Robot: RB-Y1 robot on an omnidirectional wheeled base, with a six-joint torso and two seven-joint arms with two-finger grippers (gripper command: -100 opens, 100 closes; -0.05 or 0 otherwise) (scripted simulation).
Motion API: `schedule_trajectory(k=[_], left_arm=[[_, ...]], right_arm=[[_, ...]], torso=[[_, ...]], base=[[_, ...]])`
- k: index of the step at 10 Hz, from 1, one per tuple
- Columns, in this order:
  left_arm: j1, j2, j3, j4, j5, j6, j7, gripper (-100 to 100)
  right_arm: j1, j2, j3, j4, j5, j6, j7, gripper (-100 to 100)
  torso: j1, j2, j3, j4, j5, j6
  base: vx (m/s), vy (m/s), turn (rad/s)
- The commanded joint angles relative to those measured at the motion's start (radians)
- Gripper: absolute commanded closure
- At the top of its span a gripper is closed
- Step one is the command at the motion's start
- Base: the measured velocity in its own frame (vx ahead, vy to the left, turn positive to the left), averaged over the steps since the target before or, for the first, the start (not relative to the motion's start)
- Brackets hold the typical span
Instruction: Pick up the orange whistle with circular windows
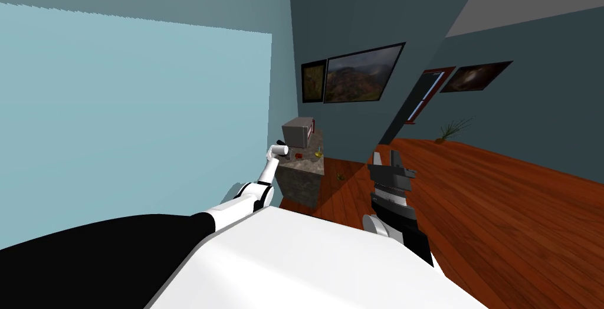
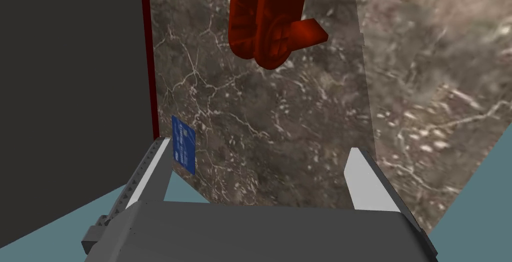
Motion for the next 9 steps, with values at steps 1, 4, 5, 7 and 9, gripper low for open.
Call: schedule_trajectory(k=[1, 4, 5, 7, 9], left_arm=[[-0.034, 0.007, 0.006, 0.046, 0.005, 0.050, 0.007, -100], [-0.060, 0.014, 0.012, 0.082, 0.010, 0.109, 0.012, -100], [-0.084, 0.021, 0.018, 0.116, 0.015, 0.150, 0.016, -100], [-0.106, 0.027, 0.023, 0.148, 0.019, 0.192, 0.021, -100], [-0.125, 0.033, 0.028, 0.177, 0.022, 0.229, 0.025, -100]], right_arm=[[0.000, 0.000, 0.000, 0.000, 0.000, 0.000, 0.000, 0], [0.000, 0.000, 0.000, 0.000, 0.000, 0.000, 0.000, 0], [0.000, 0.000, 0.000, 0.000, 0.000, 0.000, 0.000, 0], [0.000, 0.000, 0.000, 0.000, 0.000, 0.000, 0.000, 0], [0.000, 0.000, 0.000, 0.000, 0.000, 0.000, 0.000, 0]], torso=[[0.000, 0.000, 0.000, 0.000, 0.000, 0.000], [-0.001, -0.001, 0.000, 0.000, 0.000, 0.000], [0.000, 0.000, 0.000, 0.000, 0.000, 0.000], [0.001, 0.000, 0.000, 0.000, 0.000, 0.000], [0.000, 0.000, 0.000, 0.000, 0.000, 0.000]], base=[[0.080, -0.073, 0.081], [0.074, -0.064, 0.046], [0.086, -0.045, 0.072], [0.072, -0.047, 0.046], [0.066, -0.054, 0.048]])
